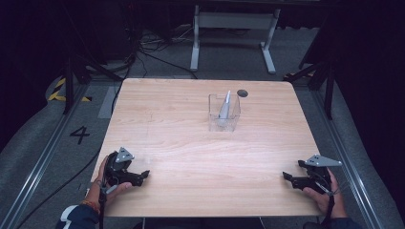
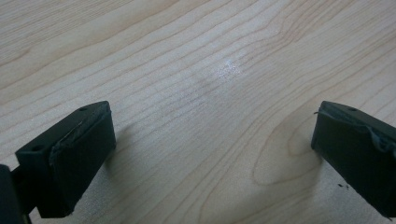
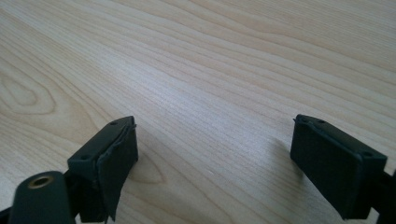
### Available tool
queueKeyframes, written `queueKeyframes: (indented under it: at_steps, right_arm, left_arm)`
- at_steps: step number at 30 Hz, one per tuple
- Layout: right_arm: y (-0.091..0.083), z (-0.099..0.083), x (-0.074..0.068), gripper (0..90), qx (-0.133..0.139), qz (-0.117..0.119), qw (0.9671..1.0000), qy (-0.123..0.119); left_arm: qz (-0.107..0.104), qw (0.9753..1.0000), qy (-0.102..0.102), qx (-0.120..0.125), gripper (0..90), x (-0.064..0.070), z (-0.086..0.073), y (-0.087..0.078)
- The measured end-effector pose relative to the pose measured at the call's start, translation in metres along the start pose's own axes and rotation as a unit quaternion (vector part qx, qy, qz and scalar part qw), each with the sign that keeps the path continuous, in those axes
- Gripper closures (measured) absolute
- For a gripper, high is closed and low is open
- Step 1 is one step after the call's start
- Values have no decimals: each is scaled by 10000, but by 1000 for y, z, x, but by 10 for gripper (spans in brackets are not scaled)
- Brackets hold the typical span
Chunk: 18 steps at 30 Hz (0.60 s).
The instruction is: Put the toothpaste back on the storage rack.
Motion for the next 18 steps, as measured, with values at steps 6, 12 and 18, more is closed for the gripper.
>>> queueKeyframes:
  at_steps: [6, 12, 18]
  right_arm:
    - [0, 0, 0, 153, -2, 0, 10000, 0]
    - [0, 0, 0, 153, 2, -12, 10000, 13]
    - [0, 0, 0, 153, 1, -13, 10000, 13]
  left_arm:
    - [24, 10000, 5, -21, 2, 0, 0, 0]
    - [33, 10000, -2, -61, 2, 0, 1, 0]
    - [33, 10000, 11, -54, 2, 0, 1, 0]
Point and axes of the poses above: each handheld gripper's, and its own axes: y roughly forward along the jaws, z roughly out of its top, x roughly to its right, the point moved 1 cm from there along y, roughly forward along the jaws, and after that the axes turned 1 degree about -y, right-handed, at the moved point
